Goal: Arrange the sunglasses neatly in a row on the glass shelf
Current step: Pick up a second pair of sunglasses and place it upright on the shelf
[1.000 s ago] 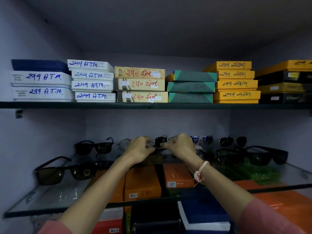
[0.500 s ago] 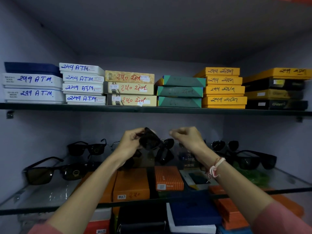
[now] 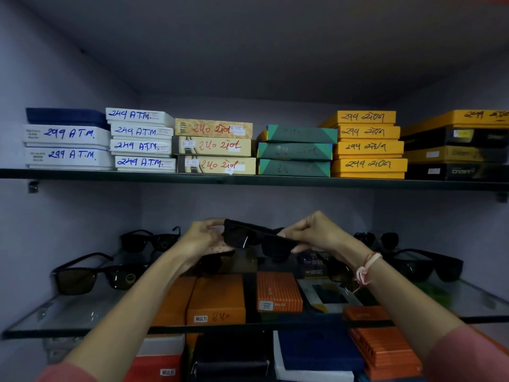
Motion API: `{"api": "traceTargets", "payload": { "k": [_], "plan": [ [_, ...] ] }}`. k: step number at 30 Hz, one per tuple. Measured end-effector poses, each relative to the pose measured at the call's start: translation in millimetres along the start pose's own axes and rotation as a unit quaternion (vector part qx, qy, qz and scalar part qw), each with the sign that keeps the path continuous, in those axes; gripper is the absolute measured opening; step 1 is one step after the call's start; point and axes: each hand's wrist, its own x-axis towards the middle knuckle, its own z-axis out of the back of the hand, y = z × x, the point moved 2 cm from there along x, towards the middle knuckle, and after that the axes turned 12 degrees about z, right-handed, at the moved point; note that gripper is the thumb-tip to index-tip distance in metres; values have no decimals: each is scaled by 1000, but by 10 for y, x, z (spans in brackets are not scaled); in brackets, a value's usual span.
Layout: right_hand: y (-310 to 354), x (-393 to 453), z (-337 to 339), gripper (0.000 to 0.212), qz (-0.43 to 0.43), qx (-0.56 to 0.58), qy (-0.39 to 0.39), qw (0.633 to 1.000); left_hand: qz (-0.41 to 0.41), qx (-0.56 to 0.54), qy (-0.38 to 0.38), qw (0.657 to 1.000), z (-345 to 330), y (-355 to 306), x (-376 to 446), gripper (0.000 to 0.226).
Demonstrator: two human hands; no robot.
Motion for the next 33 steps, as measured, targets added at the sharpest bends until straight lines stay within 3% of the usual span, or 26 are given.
{"api": "traceTargets", "payload": {
  "k": [2, 5, 9, 16, 19, 24, 29, 33],
  "plan": [
    [60, 24, 26, 20, 39, -75, -22, 996, 33, -17, -29, 999, -8, -21, -12, 33],
    [103, 21, 47, 17, 80, -140, -58, 985, 49, 17, -28, 998, -46, -81, -47, 50],
    [147, -26, 64, 17, 134, -194, -102, 966, 28, 74, -61, 995, -74, -188, -91, 37],
    [185, -63, 56, 17, 178, -262, -146, 937, -31, 301, -90, 949, -246, -243, -117, 29],
    [191, -89, 92, 16, 169, -262, -156, 937, -58, 333, -84, 937, -308, -257, -146, 24],
    [80, -86, 113, 19, 92, -318, -162, 929, -109, 427, -200, 875, -315, -311, -88, 14],
    [-82, -29, 154, 23, -28, -292, -164, 942, 9, 360, -213, 908, -295, -255, -61, 19],
    [-139, -35, 107, 30, -63, -302, -112, 945, 87, 353, -187, 913, -329, -185, -75, 19]
  ]
}}
